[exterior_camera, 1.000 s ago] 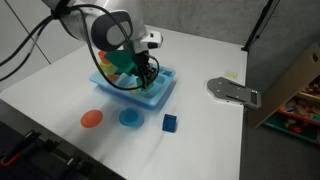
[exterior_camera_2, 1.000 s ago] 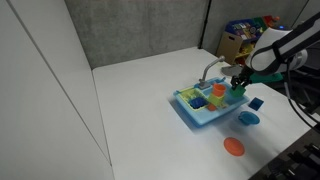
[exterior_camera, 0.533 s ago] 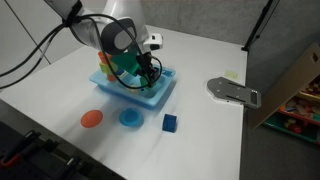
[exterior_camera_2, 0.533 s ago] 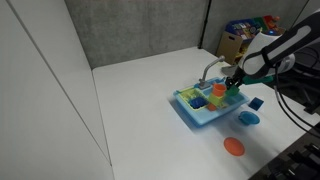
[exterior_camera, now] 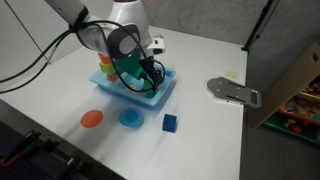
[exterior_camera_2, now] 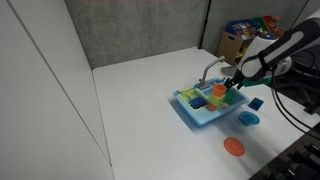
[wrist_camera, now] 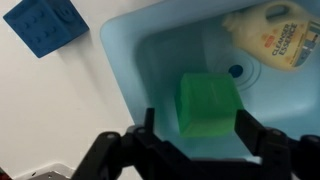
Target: Put the green block in the sink
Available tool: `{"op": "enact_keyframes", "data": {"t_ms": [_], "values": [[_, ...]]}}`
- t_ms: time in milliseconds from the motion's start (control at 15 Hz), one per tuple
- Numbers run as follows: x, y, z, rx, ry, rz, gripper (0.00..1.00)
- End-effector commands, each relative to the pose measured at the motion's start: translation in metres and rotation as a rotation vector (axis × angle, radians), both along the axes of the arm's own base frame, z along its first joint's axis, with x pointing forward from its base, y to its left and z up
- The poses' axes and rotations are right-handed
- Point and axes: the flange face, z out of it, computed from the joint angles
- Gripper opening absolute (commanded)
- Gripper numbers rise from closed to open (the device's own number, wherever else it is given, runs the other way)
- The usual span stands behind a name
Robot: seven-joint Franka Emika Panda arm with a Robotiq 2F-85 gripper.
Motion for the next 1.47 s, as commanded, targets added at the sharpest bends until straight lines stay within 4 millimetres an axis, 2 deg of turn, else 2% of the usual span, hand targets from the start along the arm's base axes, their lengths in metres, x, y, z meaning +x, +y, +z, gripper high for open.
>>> {"op": "enact_keyframes", "data": {"t_ms": [0,400,867,1200,1400], "values": [[0.004,-0.007,0.028,0.013,-0.006,0.021,1.0],[-0.003,-0.01,0.091,0.051,0.027,0.079,1.0],[-0.026,-0.012,0.177,0.082,0.109,0.155,1.0],[-0.04,0.0,0.245,0.091,0.098,0.173,1.0],[-0.05,0.014,0.285,0.118,0.12,0.188,1.0]]}}
